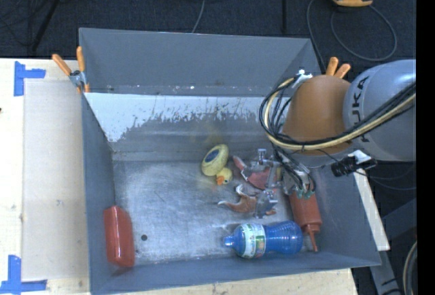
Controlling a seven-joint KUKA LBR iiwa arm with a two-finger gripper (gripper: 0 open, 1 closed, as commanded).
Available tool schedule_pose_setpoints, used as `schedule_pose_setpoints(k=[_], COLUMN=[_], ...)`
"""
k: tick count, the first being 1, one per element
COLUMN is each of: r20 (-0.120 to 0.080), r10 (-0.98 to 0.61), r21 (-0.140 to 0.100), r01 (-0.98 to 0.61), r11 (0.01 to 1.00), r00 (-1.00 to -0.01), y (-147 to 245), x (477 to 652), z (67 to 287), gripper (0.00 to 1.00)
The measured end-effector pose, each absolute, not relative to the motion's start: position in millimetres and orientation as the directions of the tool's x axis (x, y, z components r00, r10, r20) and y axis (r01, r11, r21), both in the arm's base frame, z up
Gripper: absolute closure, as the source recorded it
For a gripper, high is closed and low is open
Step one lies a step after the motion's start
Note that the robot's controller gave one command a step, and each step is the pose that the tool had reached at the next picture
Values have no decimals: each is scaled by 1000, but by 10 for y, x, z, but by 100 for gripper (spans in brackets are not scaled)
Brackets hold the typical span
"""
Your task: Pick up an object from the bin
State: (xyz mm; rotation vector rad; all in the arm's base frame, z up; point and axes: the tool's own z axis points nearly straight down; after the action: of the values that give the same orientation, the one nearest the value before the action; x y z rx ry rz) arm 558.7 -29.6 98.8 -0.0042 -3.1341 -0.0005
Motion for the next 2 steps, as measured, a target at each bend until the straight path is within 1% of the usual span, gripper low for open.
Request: schedule_pose_setpoints(k=[1, 2], r20=[-3, 6], r10=[24, -126], r21=[0, 3], r01=[24, -126], r11=[1000, 992], r00=[-1000, -992], y=[-533, -565], x=[5793, 5943], z=[1032, 801], gripper=[0, 0])
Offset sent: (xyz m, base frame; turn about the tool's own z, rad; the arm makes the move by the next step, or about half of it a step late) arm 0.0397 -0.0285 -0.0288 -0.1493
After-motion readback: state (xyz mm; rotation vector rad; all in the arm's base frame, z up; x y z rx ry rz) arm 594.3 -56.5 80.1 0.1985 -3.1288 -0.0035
